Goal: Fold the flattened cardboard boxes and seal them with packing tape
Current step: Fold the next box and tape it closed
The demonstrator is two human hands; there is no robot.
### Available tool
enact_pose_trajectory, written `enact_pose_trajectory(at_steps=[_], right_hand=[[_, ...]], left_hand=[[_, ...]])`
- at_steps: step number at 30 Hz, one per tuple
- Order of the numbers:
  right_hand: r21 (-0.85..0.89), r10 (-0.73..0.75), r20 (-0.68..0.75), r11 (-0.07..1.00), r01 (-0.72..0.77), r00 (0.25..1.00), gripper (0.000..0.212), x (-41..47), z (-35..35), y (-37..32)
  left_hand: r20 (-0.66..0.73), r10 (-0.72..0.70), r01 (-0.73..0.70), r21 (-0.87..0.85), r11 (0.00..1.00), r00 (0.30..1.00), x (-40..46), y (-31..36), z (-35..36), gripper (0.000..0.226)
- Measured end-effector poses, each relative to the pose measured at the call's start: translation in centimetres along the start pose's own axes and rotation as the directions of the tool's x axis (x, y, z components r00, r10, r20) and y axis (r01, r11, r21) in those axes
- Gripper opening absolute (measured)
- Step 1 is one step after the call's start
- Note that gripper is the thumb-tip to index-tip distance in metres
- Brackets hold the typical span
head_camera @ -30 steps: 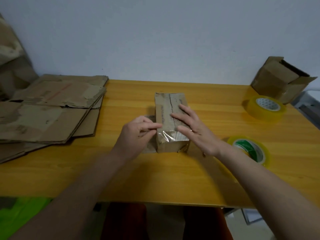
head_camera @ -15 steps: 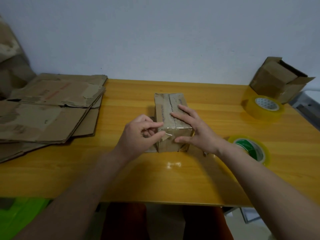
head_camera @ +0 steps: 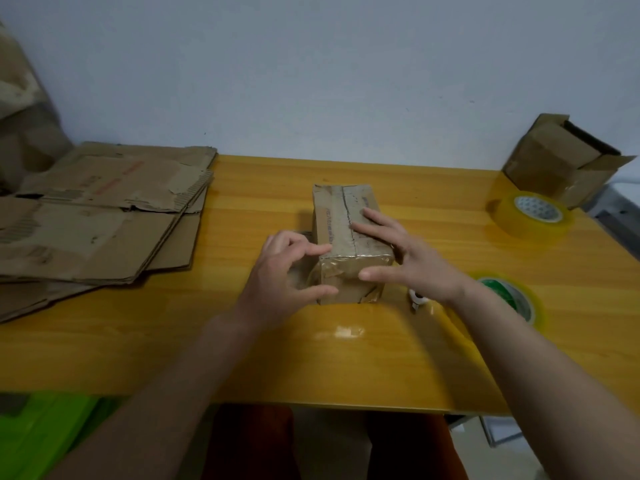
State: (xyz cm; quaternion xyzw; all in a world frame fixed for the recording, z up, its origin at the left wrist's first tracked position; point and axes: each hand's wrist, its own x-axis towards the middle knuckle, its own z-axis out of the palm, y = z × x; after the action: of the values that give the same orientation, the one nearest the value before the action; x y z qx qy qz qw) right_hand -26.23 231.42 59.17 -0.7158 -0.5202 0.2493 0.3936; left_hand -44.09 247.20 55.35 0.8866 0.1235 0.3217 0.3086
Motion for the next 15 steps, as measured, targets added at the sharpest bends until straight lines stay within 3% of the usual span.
enact_pose_trajectory(at_steps=[3,7,10,15], right_hand=[[0.212,0.067,0.119,0.973,-0.091,0.991,0.053,-0.6,-2.4,-0.1],[0.192,0.055,0.165,0.978,-0.087,0.985,0.048,-0.5,-3.7,0.2],[0.17,0.022,0.12,0.985,-0.042,0.993,0.048,-0.5,-3.7,0.5],[0.263,-0.007,0.112,0.964,-0.023,0.994,0.05,-0.7,-3.3,1.4]], left_hand=[[0.041,0.008,-0.008,-0.007,1.0,0.999,0.0,0.1,-0.8,0.047],[0.047,0.069,-0.068,-0.004,0.998,0.997,0.3,-0.3,-1.0,0.053],[0.009,0.09,-0.091,0.015,0.996,0.996,0.6,-0.6,-0.7,0.053],[-0.032,0.1,-0.1,0.001,0.995,0.994,0.5,-0.5,-0.2,0.055]])
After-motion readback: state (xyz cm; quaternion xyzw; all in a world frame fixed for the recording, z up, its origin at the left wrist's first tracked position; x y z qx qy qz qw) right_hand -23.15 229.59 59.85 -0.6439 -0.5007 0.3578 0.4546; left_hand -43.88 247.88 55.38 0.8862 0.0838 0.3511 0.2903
